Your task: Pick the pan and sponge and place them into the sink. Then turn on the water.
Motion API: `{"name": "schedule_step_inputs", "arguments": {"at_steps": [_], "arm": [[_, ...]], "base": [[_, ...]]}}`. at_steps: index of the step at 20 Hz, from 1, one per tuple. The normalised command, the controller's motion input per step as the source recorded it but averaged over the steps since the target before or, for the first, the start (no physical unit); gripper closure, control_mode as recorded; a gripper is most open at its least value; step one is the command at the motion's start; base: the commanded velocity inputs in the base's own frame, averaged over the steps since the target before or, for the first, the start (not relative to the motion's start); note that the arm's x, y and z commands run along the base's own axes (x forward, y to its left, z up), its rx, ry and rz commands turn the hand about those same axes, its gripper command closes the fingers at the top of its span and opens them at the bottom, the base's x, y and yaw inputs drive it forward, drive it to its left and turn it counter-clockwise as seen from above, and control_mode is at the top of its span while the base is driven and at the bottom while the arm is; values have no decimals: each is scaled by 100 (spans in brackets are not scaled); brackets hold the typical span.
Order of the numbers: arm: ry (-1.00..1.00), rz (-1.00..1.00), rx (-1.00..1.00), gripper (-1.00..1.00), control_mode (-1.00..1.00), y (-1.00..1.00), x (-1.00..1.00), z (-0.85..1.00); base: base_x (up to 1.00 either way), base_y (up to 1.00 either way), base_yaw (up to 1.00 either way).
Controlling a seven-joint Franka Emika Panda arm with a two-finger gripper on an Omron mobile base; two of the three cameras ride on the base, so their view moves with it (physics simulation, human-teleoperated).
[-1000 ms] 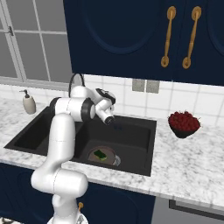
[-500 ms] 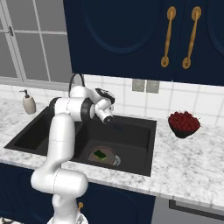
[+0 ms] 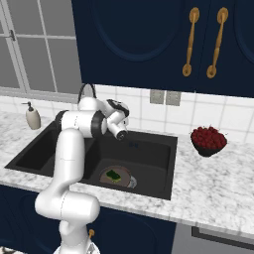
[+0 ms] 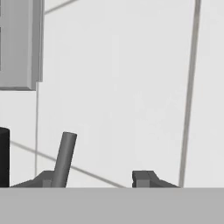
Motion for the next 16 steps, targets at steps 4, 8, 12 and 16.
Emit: {"name": "schedule_step_inputs", "arguments": {"at_steps": [4, 8, 12, 16], "arm": [[-2, -1, 0, 100, -100, 15, 49, -7], [-5, -6, 0, 100, -100, 1, 60, -4], [-9, -5, 0, 100, -100, -8, 39, -14], [-10, -3, -4, 100, -100, -34, 9, -11]], "base": [[0, 0, 0], [0, 0, 0], [0, 0, 0], [0, 0, 0]]}}
